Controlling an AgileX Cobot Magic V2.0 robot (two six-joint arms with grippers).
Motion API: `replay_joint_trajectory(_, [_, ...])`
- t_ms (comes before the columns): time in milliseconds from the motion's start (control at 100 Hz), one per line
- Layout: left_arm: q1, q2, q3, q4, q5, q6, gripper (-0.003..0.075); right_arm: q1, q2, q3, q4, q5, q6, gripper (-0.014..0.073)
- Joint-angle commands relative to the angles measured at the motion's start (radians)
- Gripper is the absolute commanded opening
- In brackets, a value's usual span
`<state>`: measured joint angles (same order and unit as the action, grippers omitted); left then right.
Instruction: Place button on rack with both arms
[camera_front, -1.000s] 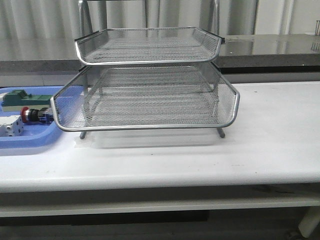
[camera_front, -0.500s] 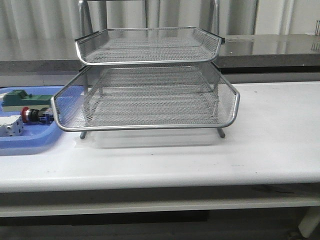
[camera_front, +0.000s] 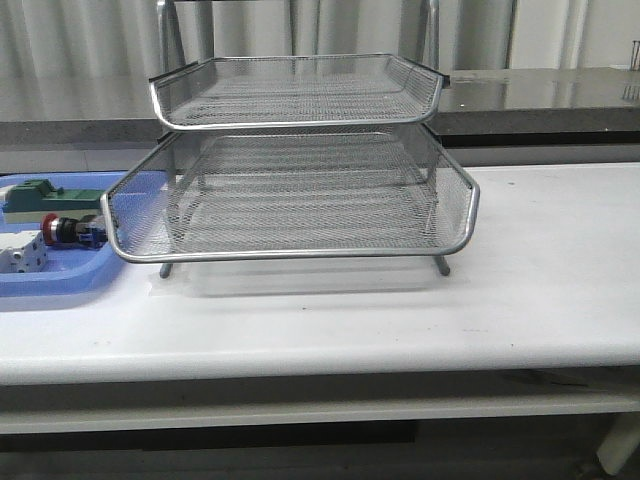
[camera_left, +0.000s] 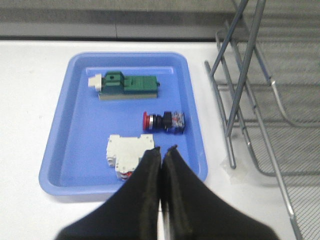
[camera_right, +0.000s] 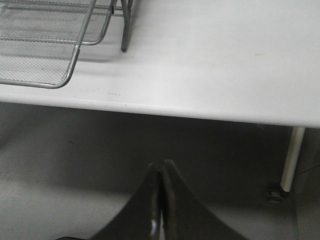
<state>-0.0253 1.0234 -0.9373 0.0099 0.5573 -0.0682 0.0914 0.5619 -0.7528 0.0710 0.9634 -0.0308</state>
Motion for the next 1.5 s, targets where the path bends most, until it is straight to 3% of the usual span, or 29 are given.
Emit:
replay_joint_trajectory(0, [0.002, 0.089, -0.104, -0.010, 0.020, 0.050, -0.0020, -0.006, 0.002, -0.024, 0.001, -0.055, 0.000, -0.0068])
replay_joint_trajectory(200, [0.002, 0.286, -0.240, -0.010, 0.164, 0.147, -0.0020, -0.006, 0.002, -0.024, 0.001, -0.055, 0.000, -0.0068])
replay_joint_trajectory(510, [0.002, 0.414, -0.340, -0.010, 0.250, 0.245, 0.0001, -0.006, 0.002, -0.024, 0.001, -0.055, 0.000, -0.0068])
replay_joint_trajectory(610, [0.002, 0.414, -0.340, -0.010, 0.275, 0.307, 0.0113, -0.006, 0.002, -0.024, 0.001, -0.055, 0.000, -0.0068])
replay_joint_trajectory(780, [0.002, 0.414, -0.340, -0.018, 0.284, 0.309, 0.0532, -0.006, 0.002, -0.024, 0.001, -0.055, 0.000, -0.0068])
replay_joint_trajectory(860, [0.002, 0.414, -0.340, -0.018, 0.284, 0.309, 0.0631, -0.006, 0.002, -0.024, 0.001, -0.055, 0.000, -0.0068])
replay_joint_trajectory(1070, [0.002, 0.414, -0.340, -0.059, 0.279, 0.309, 0.0639, -0.006, 0.002, -0.024, 0.001, -0.055, 0.000, -0.0068])
replay_joint_trajectory(1250, [0.002, 0.414, -0.340, -0.058, 0.172, 0.317, 0.0640, -0.006, 0.002, -0.024, 0.001, -0.055, 0.000, -0.0068])
replay_joint_trajectory(1490, [0.002, 0.454, -0.365, -0.058, 0.077, 0.560, 0.0640, -0.006, 0.002, -0.024, 0.001, -0.055, 0.000, -0.0068])
